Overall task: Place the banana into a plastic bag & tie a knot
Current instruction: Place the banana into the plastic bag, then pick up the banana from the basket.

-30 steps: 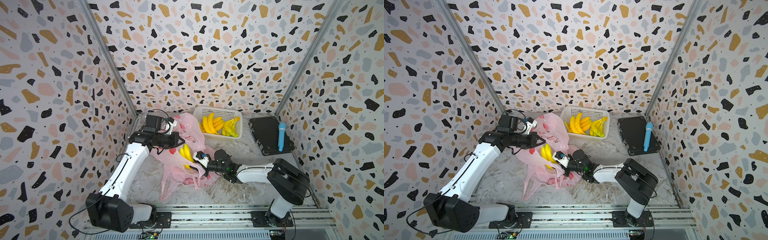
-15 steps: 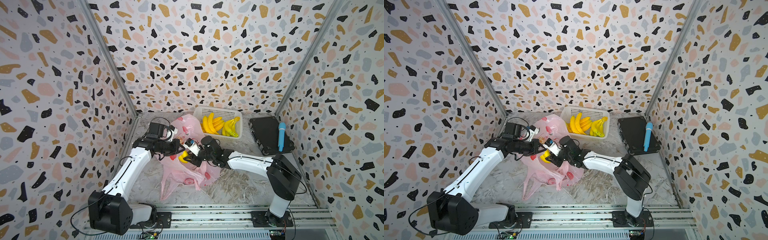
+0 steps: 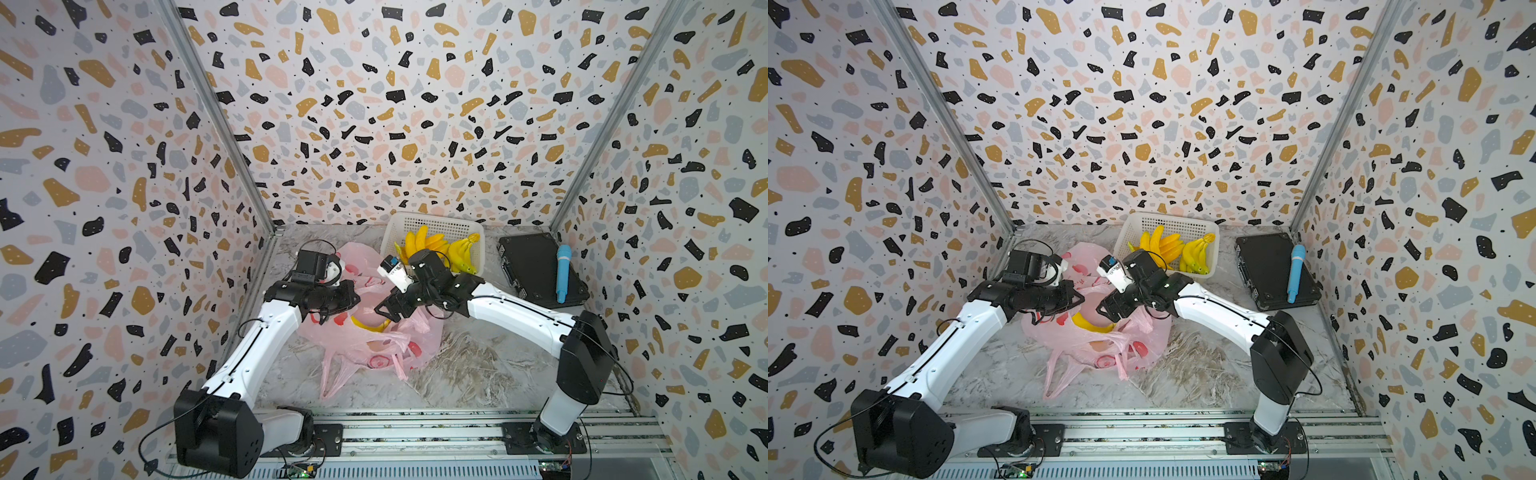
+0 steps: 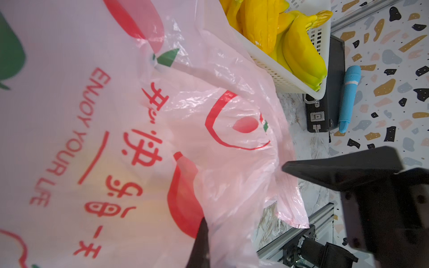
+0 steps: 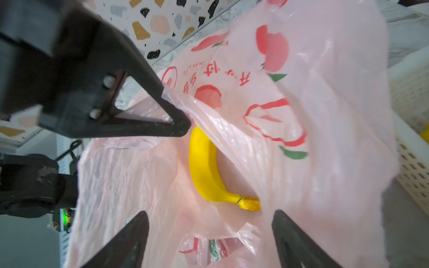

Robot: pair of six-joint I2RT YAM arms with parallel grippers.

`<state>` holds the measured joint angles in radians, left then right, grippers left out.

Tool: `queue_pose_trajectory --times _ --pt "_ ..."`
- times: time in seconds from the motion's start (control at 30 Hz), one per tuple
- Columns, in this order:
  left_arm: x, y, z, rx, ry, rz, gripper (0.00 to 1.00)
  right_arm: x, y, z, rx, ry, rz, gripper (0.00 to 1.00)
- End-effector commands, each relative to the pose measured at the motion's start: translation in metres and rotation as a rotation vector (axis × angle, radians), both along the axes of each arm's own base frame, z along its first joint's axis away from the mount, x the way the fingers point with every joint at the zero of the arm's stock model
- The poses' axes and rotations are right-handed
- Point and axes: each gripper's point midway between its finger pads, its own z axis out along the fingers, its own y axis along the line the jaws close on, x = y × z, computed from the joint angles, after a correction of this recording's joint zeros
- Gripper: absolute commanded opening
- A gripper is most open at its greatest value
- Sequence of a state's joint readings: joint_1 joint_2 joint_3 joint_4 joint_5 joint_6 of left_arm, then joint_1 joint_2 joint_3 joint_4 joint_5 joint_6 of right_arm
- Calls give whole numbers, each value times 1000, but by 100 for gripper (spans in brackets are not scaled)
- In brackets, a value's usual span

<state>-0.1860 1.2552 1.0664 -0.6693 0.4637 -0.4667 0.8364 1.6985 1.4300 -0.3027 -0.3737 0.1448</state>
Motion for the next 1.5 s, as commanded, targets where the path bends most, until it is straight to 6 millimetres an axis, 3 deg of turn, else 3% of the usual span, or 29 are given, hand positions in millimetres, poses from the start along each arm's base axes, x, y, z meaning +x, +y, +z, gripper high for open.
queue_pose_trajectory --times 0.0,0.1,0.2,0.43,0.73,1.03,1.47 --pt "7 4 11 12 -52 26 0 12 -24 59 129 38 -79 89" --pt "7 4 9 8 -47 25 0 40 -48 81 209 58 -184 99" --pt "7 4 8 8 -46 28 0 77 -75 80 199 67 -320 99" --pt "7 5 11 5 -62 34 0 159 -112 38 91 120 -511 87" --pt "12 5 9 -12 -85 60 0 229 -110 -12 -3 124 -538 72" --pt "16 2 6 -30 -87 57 0 271 -102 -53 -14 151 -562 62" --pt "19 -2 7 -44 -88 48 0 281 -90 -73 21 195 -537 53"
